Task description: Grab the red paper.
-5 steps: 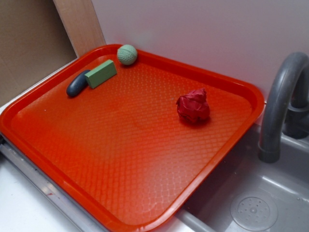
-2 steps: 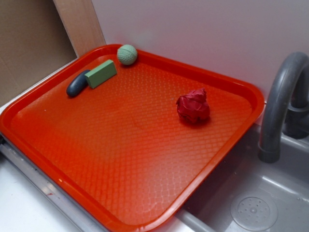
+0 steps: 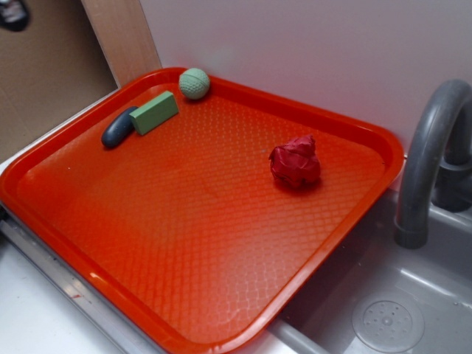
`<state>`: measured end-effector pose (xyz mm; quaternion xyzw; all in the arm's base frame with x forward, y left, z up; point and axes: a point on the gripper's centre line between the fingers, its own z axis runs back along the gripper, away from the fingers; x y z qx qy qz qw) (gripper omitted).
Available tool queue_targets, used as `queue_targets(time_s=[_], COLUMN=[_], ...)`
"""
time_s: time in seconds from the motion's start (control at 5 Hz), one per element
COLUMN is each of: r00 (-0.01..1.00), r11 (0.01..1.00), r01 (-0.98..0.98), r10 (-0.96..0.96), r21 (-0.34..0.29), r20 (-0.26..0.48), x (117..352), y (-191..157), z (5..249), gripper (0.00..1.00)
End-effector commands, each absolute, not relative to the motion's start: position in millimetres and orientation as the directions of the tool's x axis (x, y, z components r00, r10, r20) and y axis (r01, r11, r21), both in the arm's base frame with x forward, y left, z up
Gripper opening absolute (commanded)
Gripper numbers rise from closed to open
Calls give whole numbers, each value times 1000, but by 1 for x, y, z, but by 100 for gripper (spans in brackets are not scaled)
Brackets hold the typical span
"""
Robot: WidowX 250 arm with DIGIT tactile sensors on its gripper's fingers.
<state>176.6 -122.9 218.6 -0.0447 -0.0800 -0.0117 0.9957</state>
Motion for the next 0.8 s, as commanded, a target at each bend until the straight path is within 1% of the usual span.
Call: queue_targets(time_s=[0.0,0.2,0.4,0.6], r00=[982,983,983,985], r11=[969,974,990,992], r01=[64,63,81,109], r10=[-19,-22,-60,-99], r21=[-239,-219,-117,-63], r20=[185,182,175,143], x=[216,235,257,268], y=[-221,-256,-287,-300], z=[216,200,173,146], gripper=[100,100,100,100])
